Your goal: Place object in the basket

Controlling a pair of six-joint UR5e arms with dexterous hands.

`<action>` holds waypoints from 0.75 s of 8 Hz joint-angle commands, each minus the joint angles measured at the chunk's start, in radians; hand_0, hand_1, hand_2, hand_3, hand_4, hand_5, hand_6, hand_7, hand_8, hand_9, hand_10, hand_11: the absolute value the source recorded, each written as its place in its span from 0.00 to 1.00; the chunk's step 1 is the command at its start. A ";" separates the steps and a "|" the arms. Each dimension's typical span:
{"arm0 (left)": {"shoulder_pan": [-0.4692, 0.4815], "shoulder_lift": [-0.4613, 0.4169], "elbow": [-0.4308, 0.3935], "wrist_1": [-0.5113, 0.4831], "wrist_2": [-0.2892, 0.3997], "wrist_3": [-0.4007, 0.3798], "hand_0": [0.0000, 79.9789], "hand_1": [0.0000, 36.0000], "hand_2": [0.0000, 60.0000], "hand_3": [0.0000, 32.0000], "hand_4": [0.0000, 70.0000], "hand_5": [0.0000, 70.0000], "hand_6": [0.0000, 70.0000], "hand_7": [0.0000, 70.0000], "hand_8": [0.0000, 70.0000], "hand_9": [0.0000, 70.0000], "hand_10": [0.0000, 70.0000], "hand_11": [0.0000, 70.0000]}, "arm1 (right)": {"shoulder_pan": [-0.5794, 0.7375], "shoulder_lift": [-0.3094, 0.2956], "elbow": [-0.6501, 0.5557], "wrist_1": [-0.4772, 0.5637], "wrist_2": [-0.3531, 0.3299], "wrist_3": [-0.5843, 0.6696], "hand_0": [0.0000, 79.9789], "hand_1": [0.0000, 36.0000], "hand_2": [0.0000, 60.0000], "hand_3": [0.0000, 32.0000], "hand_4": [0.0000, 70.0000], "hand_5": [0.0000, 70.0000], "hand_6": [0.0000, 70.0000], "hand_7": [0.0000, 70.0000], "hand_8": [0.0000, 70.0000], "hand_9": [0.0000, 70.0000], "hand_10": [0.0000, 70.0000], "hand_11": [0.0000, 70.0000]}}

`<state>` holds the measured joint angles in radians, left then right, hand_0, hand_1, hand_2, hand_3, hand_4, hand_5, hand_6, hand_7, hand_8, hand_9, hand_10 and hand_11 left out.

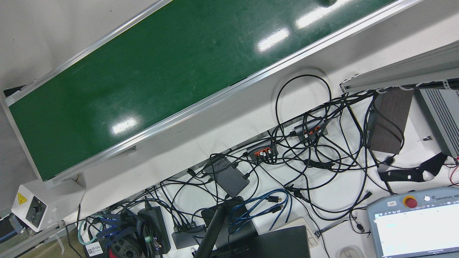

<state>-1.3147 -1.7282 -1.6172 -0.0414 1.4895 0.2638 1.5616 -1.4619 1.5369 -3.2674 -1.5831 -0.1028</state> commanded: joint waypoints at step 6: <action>0.063 -0.013 -0.098 0.067 0.000 0.060 0.63 0.41 0.00 0.00 0.00 0.04 0.00 0.00 0.00 0.00 0.08 0.14 | 0.000 0.000 0.000 0.000 0.000 0.000 0.00 0.00 0.00 0.00 0.00 0.00 0.00 0.00 0.00 0.00 0.00 0.00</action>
<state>-1.2898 -1.7273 -1.6663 -0.0199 1.4900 0.3008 1.5616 -1.4619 1.5371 -3.2674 -1.5831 -0.1028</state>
